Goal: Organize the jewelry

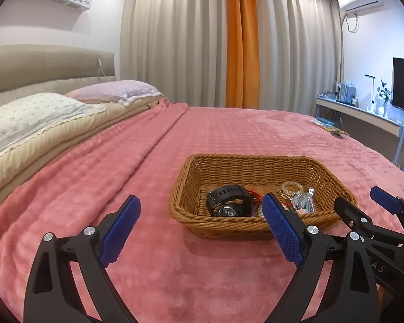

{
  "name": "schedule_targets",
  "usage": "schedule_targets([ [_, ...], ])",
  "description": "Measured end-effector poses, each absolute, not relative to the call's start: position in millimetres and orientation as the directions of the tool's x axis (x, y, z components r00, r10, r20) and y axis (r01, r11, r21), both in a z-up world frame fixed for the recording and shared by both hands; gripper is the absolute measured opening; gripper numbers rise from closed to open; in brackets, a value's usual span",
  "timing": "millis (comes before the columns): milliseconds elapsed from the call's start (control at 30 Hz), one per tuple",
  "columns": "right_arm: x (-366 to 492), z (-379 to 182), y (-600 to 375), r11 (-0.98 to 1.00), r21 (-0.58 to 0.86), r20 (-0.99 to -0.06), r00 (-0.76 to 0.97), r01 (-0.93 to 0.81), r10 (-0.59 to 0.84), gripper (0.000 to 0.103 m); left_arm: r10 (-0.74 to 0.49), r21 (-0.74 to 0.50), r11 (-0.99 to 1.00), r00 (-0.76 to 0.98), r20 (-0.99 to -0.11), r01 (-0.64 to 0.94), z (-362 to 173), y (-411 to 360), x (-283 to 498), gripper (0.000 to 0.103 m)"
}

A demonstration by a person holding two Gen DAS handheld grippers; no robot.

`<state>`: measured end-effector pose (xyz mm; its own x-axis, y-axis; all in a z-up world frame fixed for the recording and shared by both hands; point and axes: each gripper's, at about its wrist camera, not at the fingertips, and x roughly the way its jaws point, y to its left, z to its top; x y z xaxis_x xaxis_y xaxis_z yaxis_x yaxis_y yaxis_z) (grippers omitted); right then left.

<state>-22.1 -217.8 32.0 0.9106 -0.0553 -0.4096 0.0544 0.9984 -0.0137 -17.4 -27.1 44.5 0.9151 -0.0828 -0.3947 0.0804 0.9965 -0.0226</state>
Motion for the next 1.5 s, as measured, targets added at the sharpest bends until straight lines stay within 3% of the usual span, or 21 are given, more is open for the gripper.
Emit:
schedule_targets([
  [1500,-23.6,31.4,-220.5,0.998,-0.014,-0.401,0.914,0.066,-0.066,0.082,-0.092,-0.026,0.996,0.924,-0.370,0.089,51.9,-30.0,-21.0,0.089],
])
